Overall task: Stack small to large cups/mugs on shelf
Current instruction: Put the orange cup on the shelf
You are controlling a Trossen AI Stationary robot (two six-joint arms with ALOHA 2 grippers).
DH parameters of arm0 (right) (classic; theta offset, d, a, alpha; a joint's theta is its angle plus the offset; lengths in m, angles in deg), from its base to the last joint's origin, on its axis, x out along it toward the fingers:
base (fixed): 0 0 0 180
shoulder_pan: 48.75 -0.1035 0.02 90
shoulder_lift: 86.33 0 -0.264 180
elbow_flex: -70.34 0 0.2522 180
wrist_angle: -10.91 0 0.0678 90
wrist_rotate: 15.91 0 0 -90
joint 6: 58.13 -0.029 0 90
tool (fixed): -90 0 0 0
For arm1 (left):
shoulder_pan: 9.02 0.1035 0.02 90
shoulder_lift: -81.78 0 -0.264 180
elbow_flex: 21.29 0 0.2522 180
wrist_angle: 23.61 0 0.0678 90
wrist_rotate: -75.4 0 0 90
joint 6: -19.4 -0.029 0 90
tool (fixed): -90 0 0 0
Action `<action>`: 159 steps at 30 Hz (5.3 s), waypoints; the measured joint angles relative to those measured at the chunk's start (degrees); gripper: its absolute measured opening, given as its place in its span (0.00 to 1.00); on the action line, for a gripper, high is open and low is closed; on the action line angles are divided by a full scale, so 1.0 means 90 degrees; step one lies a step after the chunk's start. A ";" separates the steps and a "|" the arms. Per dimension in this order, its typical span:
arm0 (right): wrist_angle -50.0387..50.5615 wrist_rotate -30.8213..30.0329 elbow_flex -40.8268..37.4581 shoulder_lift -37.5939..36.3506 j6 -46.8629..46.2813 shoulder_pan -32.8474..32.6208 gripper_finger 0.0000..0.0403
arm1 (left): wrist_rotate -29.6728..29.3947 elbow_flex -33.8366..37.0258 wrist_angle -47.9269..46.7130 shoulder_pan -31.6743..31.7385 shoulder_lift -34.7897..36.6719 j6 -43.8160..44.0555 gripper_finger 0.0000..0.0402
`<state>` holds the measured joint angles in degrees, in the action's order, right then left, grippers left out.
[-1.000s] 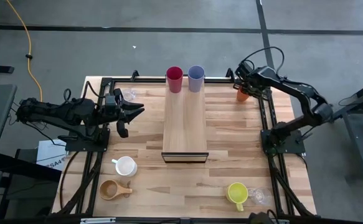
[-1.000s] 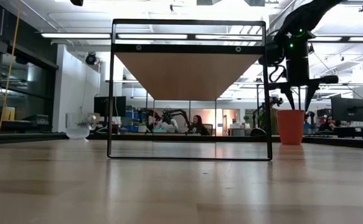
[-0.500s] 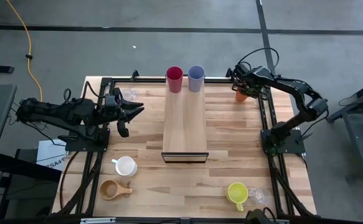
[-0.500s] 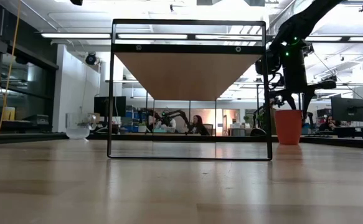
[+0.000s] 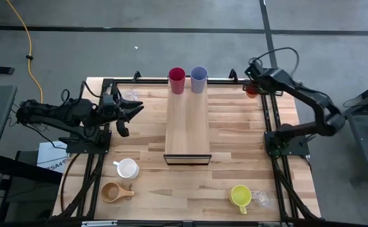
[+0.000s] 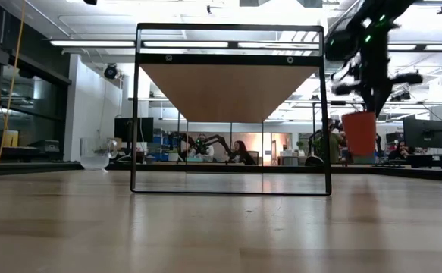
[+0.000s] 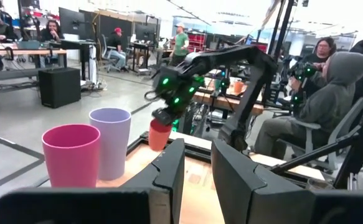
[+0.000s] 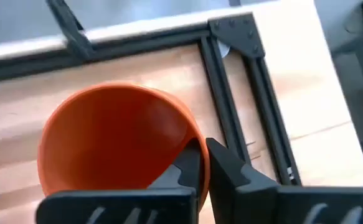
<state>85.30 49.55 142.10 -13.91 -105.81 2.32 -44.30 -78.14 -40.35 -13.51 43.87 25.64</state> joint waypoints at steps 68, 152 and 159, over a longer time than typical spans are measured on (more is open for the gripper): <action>-0.1055 0.1227 0.2769 -0.0322 0.2303 -0.4687 0.00 | 0.1017 0.0005 0.0498 -0.0002 -0.0359 0.0505 0.17; 0.0995 0.1274 0.5544 0.2915 0.0918 -0.3449 0.27 | 0.1013 0.0007 0.0491 -0.0002 -0.0359 0.0508 0.17; 0.0997 0.1218 0.5544 0.2662 0.1174 -0.3365 0.27 | 0.1011 0.0007 0.0495 -0.0003 -0.0359 0.0508 0.17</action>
<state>94.27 60.51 191.99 10.05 -95.25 -27.96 -35.20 -78.08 -35.89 -13.54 40.63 30.20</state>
